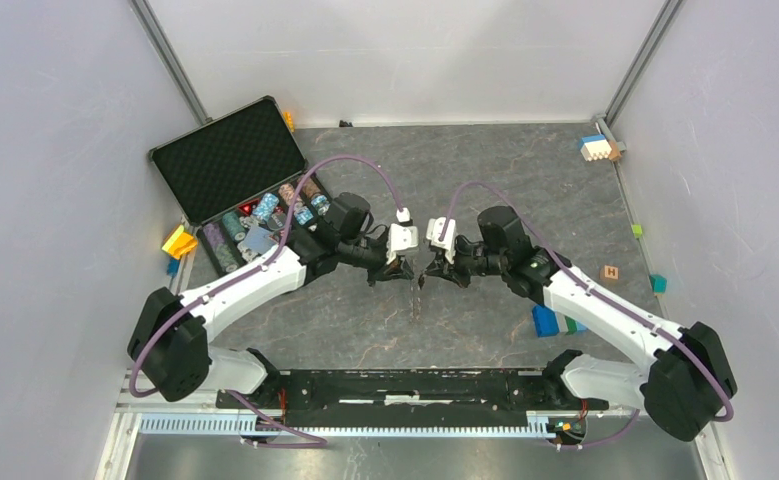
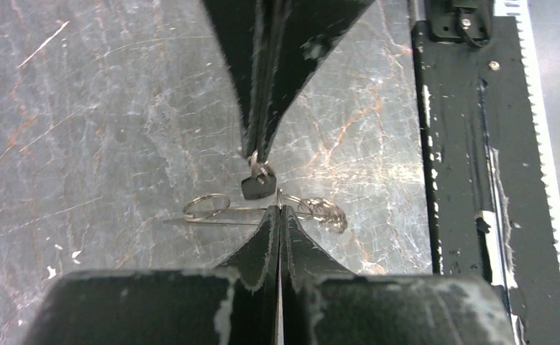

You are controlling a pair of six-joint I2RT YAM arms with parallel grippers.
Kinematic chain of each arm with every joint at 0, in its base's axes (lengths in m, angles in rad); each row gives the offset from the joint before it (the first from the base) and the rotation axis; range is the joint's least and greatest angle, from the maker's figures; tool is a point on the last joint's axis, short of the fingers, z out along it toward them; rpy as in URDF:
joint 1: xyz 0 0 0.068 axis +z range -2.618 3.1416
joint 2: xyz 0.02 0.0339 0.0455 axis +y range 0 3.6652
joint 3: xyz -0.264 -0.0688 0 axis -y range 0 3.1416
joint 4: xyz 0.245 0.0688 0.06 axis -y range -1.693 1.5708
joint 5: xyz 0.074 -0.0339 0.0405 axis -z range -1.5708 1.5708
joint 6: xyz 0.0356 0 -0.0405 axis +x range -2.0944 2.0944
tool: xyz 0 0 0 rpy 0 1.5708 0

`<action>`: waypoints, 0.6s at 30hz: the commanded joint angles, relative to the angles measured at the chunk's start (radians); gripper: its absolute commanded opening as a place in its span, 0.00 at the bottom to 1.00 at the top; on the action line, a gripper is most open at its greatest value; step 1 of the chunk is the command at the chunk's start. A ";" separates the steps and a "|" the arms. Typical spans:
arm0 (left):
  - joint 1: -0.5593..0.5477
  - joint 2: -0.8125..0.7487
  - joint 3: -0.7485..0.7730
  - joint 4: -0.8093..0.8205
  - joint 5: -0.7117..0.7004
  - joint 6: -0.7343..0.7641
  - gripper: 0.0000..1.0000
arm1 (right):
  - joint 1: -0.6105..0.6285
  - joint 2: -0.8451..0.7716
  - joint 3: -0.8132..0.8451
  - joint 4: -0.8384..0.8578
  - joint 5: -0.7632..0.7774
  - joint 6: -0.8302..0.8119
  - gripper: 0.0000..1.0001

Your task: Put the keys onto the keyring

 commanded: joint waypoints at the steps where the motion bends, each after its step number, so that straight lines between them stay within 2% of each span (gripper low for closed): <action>1: -0.004 -0.041 0.002 0.082 -0.108 -0.090 0.02 | -0.016 -0.051 0.029 -0.043 -0.017 -0.085 0.00; 6: -0.021 -0.030 0.007 0.085 -0.125 -0.099 0.02 | -0.017 -0.051 0.036 -0.051 -0.084 -0.102 0.00; 11: -0.044 -0.030 -0.013 0.112 -0.154 -0.106 0.02 | -0.016 -0.005 0.039 -0.009 -0.114 -0.042 0.00; 18: -0.054 -0.044 -0.038 0.154 -0.213 -0.140 0.02 | -0.019 0.046 0.025 0.056 -0.087 0.033 0.00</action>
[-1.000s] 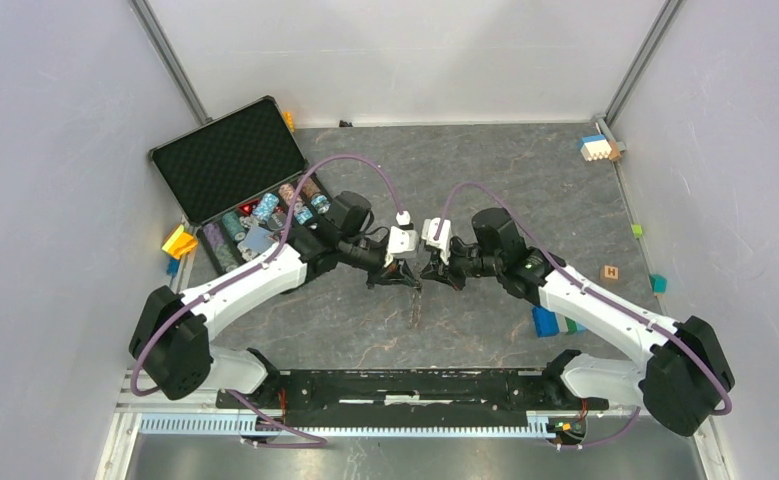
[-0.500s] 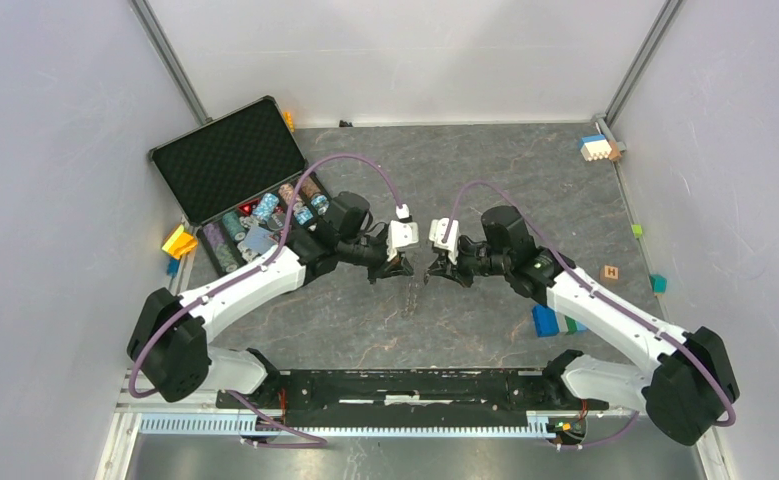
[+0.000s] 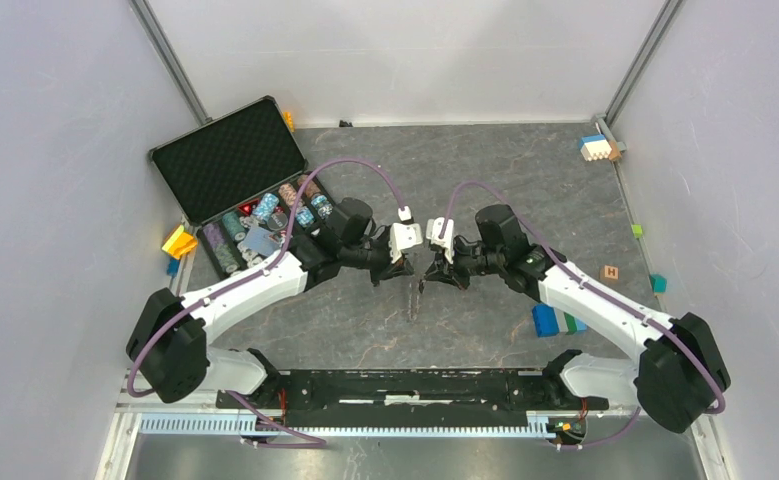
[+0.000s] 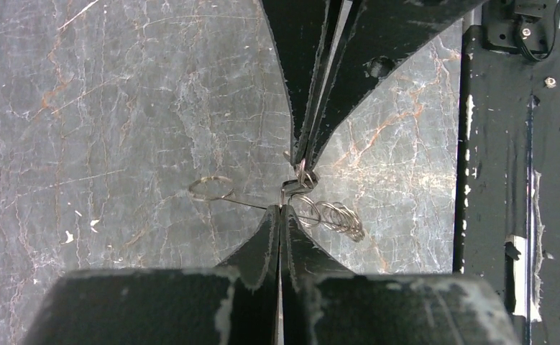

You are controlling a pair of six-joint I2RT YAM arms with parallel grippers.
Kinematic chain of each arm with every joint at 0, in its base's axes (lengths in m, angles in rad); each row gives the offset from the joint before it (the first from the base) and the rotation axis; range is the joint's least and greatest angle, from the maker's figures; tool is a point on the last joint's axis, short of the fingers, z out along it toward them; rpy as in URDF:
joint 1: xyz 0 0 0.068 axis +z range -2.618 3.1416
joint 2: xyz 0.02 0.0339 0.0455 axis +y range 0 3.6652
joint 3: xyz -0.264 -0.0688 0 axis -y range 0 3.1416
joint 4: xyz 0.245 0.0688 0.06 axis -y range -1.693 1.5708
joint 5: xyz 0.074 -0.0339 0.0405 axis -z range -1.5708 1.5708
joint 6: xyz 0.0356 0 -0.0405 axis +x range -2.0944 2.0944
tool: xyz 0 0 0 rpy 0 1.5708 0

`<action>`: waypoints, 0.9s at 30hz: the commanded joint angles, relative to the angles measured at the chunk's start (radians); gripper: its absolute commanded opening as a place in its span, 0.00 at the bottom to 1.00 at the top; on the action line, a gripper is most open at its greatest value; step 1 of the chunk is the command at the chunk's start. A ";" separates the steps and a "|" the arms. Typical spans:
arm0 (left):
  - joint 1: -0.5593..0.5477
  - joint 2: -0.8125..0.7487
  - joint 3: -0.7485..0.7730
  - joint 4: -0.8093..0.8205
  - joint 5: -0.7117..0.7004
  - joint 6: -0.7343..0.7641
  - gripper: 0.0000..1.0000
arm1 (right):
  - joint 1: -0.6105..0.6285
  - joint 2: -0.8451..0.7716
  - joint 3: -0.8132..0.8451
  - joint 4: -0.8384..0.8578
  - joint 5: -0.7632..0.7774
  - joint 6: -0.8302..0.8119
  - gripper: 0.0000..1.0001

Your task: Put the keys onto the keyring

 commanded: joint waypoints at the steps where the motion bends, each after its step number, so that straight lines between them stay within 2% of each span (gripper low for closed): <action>1: -0.020 -0.036 -0.003 0.072 -0.042 -0.042 0.02 | 0.004 0.018 0.025 0.079 -0.004 0.055 0.00; 9: -0.034 -0.029 -0.005 0.083 -0.069 -0.046 0.02 | 0.004 0.044 0.039 0.092 -0.047 0.076 0.00; 27: -0.060 -0.025 0.000 0.067 -0.078 -0.025 0.02 | 0.002 0.079 0.057 0.132 -0.032 0.116 0.00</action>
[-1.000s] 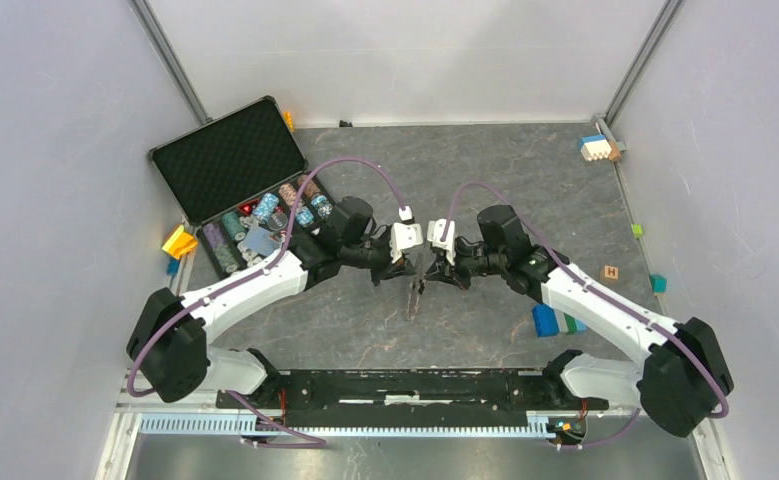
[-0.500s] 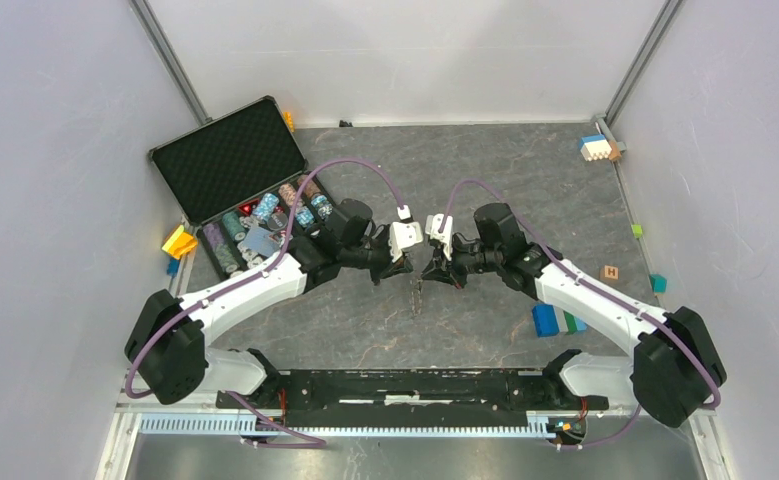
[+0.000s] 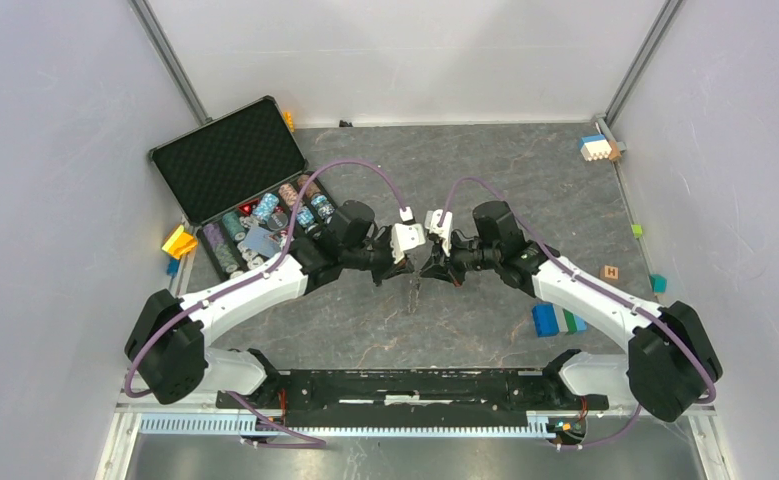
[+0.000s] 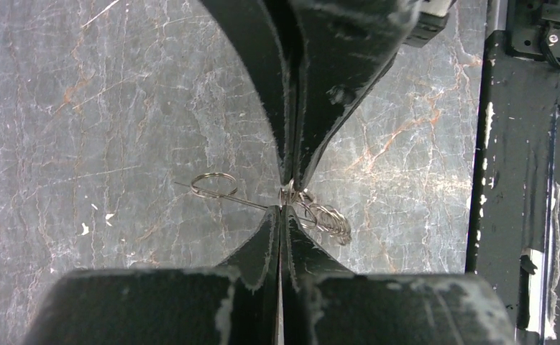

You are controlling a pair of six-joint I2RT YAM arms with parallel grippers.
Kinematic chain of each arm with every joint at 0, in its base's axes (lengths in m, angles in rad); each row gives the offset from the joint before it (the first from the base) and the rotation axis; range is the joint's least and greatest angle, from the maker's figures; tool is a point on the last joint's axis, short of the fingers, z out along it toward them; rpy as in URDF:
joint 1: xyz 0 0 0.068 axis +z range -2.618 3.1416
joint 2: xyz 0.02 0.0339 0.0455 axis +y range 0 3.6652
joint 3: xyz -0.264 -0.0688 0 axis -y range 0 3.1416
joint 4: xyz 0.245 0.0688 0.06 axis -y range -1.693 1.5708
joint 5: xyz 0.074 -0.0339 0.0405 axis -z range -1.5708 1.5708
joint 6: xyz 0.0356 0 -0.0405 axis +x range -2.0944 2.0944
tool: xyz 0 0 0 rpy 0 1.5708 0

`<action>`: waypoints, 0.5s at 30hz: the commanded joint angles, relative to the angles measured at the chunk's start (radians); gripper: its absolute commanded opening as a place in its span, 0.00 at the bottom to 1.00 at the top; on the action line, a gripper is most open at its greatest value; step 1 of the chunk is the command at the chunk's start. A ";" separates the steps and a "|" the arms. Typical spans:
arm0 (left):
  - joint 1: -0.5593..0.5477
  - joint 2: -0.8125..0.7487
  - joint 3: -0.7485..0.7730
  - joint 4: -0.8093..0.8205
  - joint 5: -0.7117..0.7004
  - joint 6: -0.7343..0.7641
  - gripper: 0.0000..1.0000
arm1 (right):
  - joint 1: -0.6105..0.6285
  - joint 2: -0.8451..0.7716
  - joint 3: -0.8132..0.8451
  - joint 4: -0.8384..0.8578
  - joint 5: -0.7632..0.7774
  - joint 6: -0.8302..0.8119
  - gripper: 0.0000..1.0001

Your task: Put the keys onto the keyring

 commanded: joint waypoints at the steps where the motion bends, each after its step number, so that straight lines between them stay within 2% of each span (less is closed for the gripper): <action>1: -0.039 -0.014 0.011 0.040 0.008 0.000 0.02 | 0.016 0.017 0.054 0.052 -0.006 0.009 0.00; 15: -0.053 -0.023 0.005 0.030 0.016 0.030 0.02 | -0.001 0.039 0.049 0.055 0.015 0.035 0.00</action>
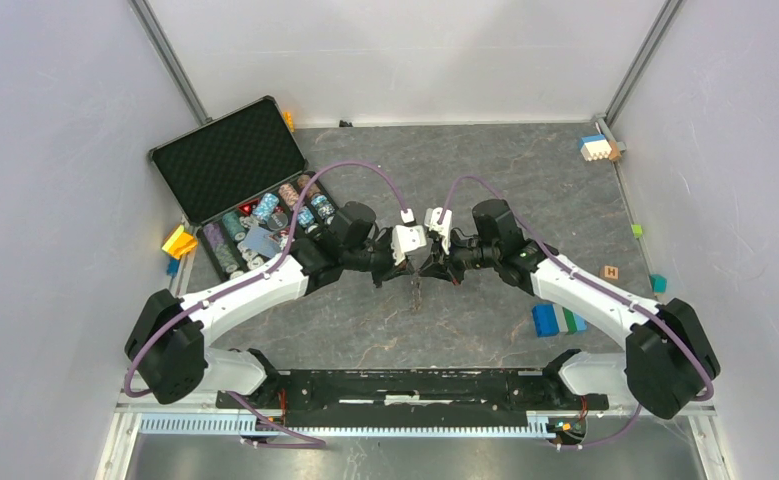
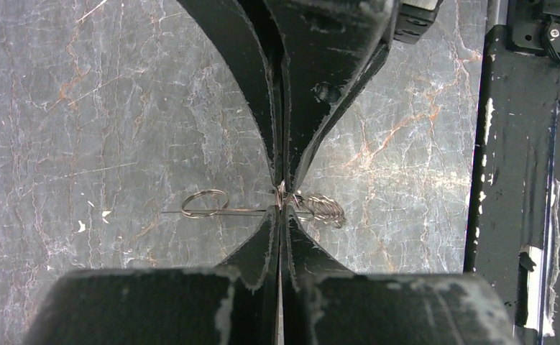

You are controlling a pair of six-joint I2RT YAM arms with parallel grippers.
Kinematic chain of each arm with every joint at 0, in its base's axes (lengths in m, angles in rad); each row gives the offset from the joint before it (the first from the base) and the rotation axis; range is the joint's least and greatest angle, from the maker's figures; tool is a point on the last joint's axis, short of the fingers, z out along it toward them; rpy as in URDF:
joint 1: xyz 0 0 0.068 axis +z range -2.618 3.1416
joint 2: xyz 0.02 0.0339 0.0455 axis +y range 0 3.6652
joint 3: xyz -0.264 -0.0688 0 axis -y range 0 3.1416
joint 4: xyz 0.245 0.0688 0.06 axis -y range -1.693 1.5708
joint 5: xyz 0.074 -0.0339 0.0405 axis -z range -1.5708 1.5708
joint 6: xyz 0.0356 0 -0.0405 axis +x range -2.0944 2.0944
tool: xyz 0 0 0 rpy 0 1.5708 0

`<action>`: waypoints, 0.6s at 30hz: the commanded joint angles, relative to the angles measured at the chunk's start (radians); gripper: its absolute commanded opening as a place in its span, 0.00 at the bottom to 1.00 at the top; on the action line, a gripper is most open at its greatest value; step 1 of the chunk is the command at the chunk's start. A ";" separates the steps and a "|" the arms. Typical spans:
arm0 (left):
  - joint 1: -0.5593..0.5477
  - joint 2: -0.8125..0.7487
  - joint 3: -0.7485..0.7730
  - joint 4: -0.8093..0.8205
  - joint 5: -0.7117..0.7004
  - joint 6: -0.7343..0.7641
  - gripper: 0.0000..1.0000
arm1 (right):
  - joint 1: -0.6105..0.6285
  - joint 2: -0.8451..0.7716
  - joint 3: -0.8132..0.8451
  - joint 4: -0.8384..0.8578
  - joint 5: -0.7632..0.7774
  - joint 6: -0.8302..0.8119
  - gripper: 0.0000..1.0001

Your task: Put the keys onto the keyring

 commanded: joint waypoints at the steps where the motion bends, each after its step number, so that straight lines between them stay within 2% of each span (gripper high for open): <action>1: -0.042 -0.023 0.005 0.038 0.022 0.028 0.02 | 0.001 0.026 0.037 0.051 0.027 0.031 0.00; 18: -0.048 -0.043 -0.021 0.051 0.064 0.054 0.02 | -0.034 0.070 0.037 0.061 0.012 0.088 0.00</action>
